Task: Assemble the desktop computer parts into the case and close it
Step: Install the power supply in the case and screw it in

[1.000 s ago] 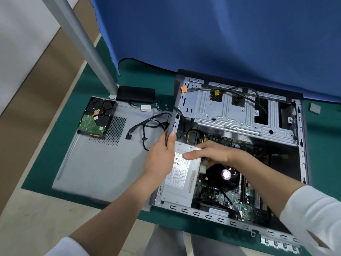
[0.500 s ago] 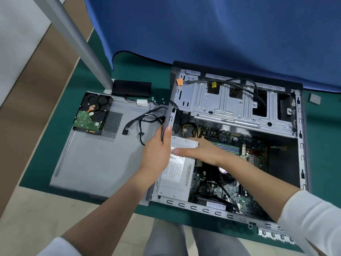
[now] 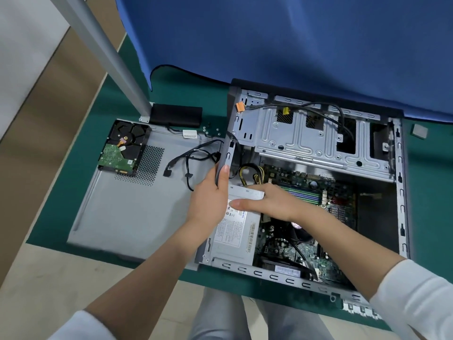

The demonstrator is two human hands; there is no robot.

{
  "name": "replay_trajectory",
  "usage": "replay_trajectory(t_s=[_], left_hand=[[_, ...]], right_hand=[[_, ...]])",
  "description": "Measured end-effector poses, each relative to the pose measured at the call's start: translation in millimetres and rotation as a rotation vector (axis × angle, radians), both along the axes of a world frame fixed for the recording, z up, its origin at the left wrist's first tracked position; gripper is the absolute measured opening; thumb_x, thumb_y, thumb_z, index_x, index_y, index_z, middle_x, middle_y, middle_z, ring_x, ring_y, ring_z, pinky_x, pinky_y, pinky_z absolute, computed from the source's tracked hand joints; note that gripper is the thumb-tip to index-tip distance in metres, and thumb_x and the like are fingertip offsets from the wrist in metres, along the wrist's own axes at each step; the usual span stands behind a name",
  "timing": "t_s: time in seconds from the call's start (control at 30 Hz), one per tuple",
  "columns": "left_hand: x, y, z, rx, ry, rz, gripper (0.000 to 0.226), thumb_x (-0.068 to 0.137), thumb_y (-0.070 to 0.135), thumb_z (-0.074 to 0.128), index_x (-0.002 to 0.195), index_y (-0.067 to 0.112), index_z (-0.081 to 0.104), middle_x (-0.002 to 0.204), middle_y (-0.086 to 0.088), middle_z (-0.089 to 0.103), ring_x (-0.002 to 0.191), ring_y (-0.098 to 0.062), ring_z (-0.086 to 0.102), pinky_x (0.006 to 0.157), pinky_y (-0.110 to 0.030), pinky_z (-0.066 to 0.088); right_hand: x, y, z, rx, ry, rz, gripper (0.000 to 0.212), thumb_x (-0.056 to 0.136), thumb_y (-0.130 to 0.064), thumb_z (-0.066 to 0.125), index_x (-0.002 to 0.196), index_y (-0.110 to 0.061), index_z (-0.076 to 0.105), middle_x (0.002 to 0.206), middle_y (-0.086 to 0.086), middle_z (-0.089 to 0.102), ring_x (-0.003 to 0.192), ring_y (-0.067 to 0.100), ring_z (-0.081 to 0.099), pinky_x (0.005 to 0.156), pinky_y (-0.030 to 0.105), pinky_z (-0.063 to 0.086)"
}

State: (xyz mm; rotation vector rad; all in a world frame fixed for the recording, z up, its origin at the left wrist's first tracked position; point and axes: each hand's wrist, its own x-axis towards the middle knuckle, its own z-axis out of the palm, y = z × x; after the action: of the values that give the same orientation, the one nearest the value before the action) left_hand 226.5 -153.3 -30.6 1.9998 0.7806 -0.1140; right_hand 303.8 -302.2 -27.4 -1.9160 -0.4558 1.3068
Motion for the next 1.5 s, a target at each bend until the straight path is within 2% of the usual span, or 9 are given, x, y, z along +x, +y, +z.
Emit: replay_trajectory(t_s=[0.13, 0.3, 0.47, 0.6, 0.87, 0.97, 1.07, 1.23, 1.5], left_hand=[[2, 2, -1, -0.007, -0.003, 0.006, 0.048, 0.095, 0.062, 0.024, 0.127, 0.038, 0.050, 0.080, 0.030, 0.052, 0.072, 0.015, 0.049, 0.060, -0.008, 0.031], [0, 1, -2, -0.024, -0.006, 0.006, 0.052, 0.094, 0.064, 0.024, 0.132, 0.037, 0.047, 0.081, 0.033, 0.047, 0.075, 0.017, 0.043, 0.062, -0.008, 0.029], [2, 1, -3, 0.001, 0.001, -0.004, 0.053, 0.094, 0.063, 0.022, 0.129, 0.034, 0.049, 0.088, 0.020, 0.058, 0.082, -0.001, 0.055, 0.061, -0.016, 0.036], [3, 1, -2, 0.004, 0.013, -0.014, 0.054, 0.095, 0.063, 0.022, 0.133, 0.033, 0.047, 0.096, 0.017, 0.058, 0.083, -0.003, 0.053, 0.060, -0.011, 0.033], [1, 0, 2, 0.035, 0.012, -0.011, 0.052, 0.096, 0.061, 0.022, 0.130, 0.033, 0.049, 0.098, 0.015, 0.056, 0.089, -0.008, 0.051, 0.077, -0.025, 0.037], [2, -1, 5, 0.071, 0.020, -0.020, 0.051, 0.096, 0.060, 0.022, 0.128, 0.032, 0.051, 0.093, 0.015, 0.056, 0.082, -0.005, 0.051, 0.070, -0.024, 0.037], [2, -1, 8, 0.112, 0.034, -0.021, 0.050, 0.097, 0.058, 0.022, 0.125, 0.031, 0.052, 0.081, 0.019, 0.054, 0.070, 0.006, 0.048, 0.056, -0.015, 0.033], [1, -3, 13, 0.130, 0.040, -0.015, 0.049, 0.097, 0.058, 0.022, 0.123, 0.030, 0.054, 0.078, 0.019, 0.055, 0.070, 0.005, 0.050, 0.053, -0.015, 0.034], [1, -6, 20, 0.166, 0.046, -0.008, 0.053, 0.098, 0.057, 0.022, 0.125, 0.026, 0.055, 0.073, -0.002, 0.064, 0.064, -0.016, 0.061, 0.057, -0.027, 0.047]], right_hand=[[8, 2, 3, -0.031, -0.002, 0.055, 0.052, 0.052, -0.084, 0.063, 0.092, -0.050, 0.069, 0.093, -0.023, 0.070, 0.088, -0.007, 0.062, 0.083, 0.021, 0.044], [18, 5, 1, -0.054, 0.011, 0.100, 0.057, 0.049, -0.084, 0.065, 0.092, -0.047, 0.072, 0.101, -0.019, 0.069, 0.103, 0.003, 0.060, 0.100, 0.029, 0.041], [24, 10, 5, -0.080, -0.034, 0.176, 0.068, 0.049, -0.084, 0.065, 0.082, -0.026, 0.075, 0.069, -0.002, 0.058, 0.073, 0.011, 0.058, 0.079, 0.028, 0.044], [21, 8, 7, -0.074, 0.031, 0.142, 0.059, 0.051, -0.082, 0.066, 0.092, -0.040, 0.074, 0.101, -0.010, 0.071, 0.102, 0.008, 0.062, 0.100, 0.029, 0.042], [-22, -4, 6, 0.049, 0.030, -0.220, 0.053, 0.067, -0.074, 0.065, 0.109, -0.044, 0.061, 0.108, -0.020, 0.067, 0.102, 0.003, 0.062, 0.089, 0.025, 0.046], [-33, -13, 12, 0.079, -0.018, -0.314, 0.056, 0.072, -0.069, 0.064, 0.124, -0.051, 0.049, 0.127, -0.022, 0.055, 0.115, 0.003, 0.053, 0.092, 0.024, 0.042], [-42, -37, 20, 0.011, -0.209, -0.311, 0.054, 0.078, -0.071, 0.054, 0.129, -0.057, 0.041, 0.129, -0.024, 0.045, 0.110, 0.000, 0.044, 0.091, 0.025, 0.037], [-7, -71, 32, -0.186, -0.878, -0.394, 0.029, 0.093, -0.035, 0.056, 0.118, -0.020, 0.056, 0.105, -0.008, 0.053, 0.101, 0.015, 0.054, 0.076, 0.025, 0.041], [46, -83, 45, -0.337, -0.908, -0.290, 0.024, 0.094, -0.030, 0.057, 0.108, -0.012, 0.065, 0.107, 0.006, 0.056, 0.109, 0.026, 0.045, 0.082, 0.043, 0.048]])
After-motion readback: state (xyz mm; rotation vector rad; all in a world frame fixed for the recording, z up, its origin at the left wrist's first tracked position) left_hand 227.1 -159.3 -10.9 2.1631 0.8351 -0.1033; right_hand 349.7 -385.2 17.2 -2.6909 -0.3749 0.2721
